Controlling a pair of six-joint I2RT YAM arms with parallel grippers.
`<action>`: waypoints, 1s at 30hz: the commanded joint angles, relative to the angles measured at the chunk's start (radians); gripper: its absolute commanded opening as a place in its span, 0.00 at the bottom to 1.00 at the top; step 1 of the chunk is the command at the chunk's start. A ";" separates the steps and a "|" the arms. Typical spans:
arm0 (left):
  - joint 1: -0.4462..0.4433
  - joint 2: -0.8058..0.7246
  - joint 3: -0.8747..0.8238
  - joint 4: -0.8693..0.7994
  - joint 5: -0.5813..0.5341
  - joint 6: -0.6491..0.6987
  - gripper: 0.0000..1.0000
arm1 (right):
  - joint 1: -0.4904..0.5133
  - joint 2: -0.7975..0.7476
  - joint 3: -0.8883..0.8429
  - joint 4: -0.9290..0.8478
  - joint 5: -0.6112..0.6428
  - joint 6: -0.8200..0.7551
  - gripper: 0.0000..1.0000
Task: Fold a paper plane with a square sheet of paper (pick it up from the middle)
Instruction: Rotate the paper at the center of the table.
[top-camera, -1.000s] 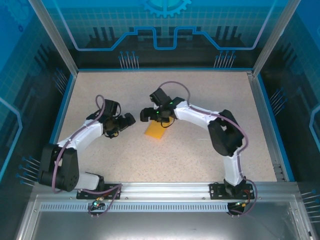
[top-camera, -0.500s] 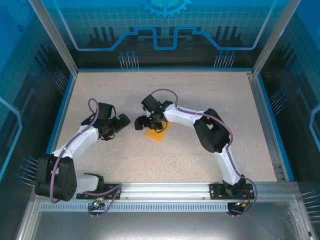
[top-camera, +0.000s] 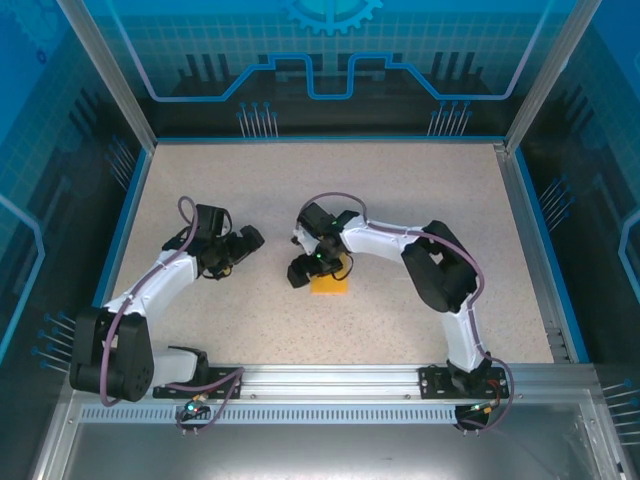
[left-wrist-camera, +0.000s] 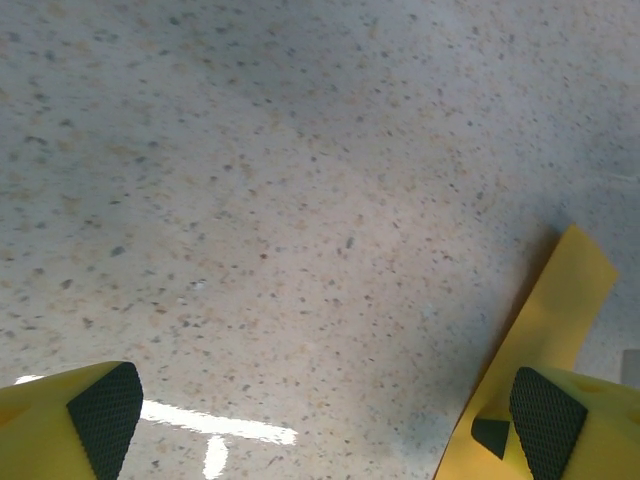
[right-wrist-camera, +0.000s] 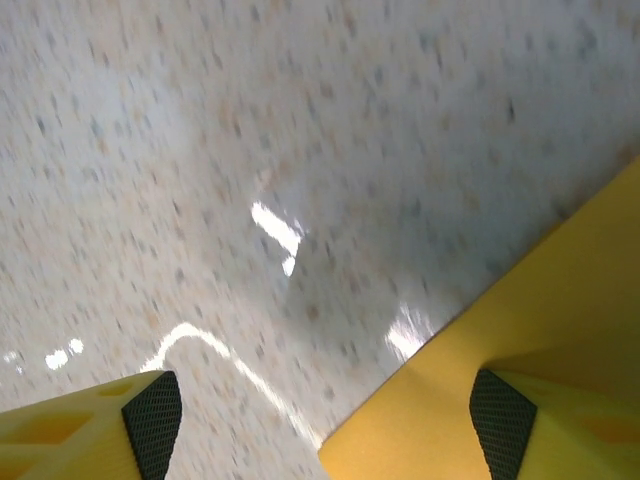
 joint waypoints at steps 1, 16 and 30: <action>-0.015 0.024 0.005 0.052 0.099 0.026 0.98 | -0.045 -0.095 -0.057 -0.059 -0.032 -0.072 0.80; -0.263 0.254 0.165 0.282 0.380 0.021 0.79 | -0.209 -0.531 -0.551 0.347 0.012 0.578 0.83; -0.366 0.563 0.390 0.169 0.372 0.016 0.61 | -0.247 -0.543 -0.650 0.391 -0.009 0.605 0.81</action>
